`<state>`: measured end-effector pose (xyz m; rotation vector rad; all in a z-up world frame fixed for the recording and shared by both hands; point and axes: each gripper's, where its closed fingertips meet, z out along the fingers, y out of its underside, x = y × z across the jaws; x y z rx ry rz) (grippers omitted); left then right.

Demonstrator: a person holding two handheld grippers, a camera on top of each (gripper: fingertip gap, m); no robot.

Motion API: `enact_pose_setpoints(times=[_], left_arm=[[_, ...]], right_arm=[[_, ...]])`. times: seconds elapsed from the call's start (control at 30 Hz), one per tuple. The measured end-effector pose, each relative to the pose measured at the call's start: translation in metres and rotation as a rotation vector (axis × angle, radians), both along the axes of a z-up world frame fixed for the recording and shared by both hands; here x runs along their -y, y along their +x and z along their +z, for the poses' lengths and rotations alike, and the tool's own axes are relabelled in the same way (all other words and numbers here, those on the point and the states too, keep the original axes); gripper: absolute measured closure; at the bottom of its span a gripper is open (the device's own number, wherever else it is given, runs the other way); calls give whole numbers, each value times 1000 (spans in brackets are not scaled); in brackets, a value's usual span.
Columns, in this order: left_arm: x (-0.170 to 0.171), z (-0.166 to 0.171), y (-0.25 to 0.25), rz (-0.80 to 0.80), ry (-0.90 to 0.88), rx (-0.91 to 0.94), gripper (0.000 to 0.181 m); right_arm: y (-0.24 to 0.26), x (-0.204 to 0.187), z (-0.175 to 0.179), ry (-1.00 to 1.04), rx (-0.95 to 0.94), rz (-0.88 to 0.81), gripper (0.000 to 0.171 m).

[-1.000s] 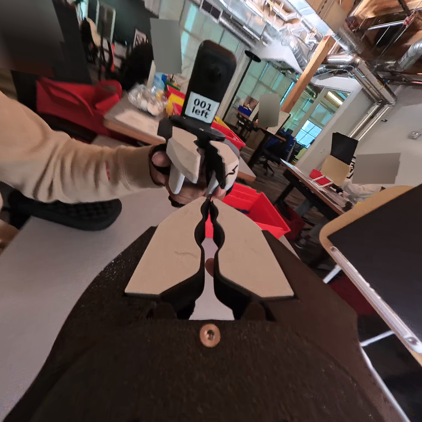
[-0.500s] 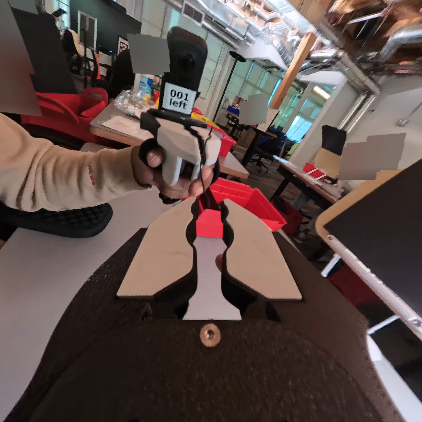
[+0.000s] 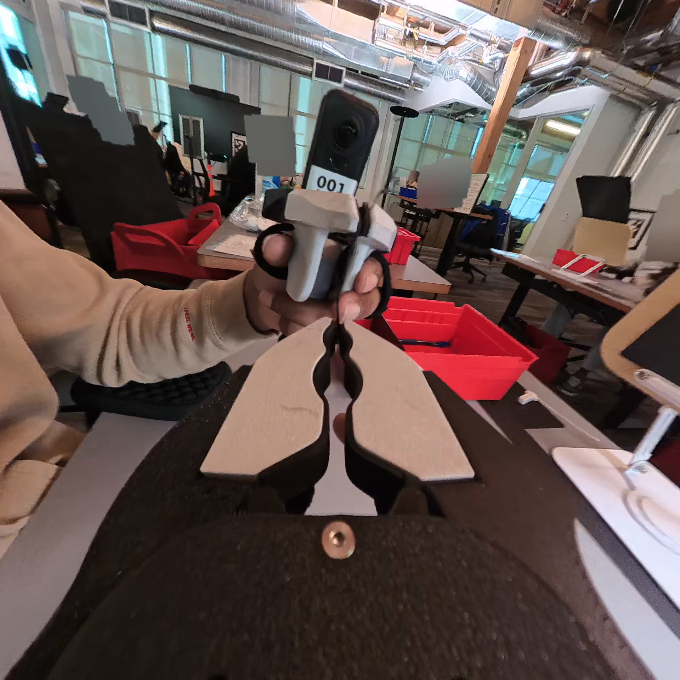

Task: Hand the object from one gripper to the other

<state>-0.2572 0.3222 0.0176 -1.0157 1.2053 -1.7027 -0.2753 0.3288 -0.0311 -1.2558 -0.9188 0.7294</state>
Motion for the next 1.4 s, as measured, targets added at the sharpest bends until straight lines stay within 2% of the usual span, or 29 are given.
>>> enact_pose_setpoints(times=[0.13,0.27,0.53,0.73,0.9,1.07,1.17,1.27,1.33,1.4], left_arm=[[-15,-4,-3,-29,-106,-9,164],[-16,-22,3,-68,-116,-72,165],[-5,-35,12,-53,-20,-130,179],[-11,-40,15,19,56,-161,181],[-18,-45,14,34,49,-193,181],[-10,-56,22,9,68,-230,181],[-8,-56,23,12,79,-228,181],[-6,-52,20,3,75,-211,180],[-9,-43,15,-3,48,-174,169],[-13,-34,9,-9,2,-139,169]], right_arm=[[7,-2,8,-183,-141,85,171],[19,-4,19,-279,-274,140,171],[9,-7,3,-295,-175,115,171],[12,-12,-2,-310,-151,80,171],[35,-17,8,-254,-160,29,160],[33,-12,13,-283,-203,83,162],[27,-13,5,-289,-174,86,171],[28,-9,8,-304,-182,120,171],[32,-8,13,-279,-181,112,171],[34,-7,13,-259,-156,96,171]])
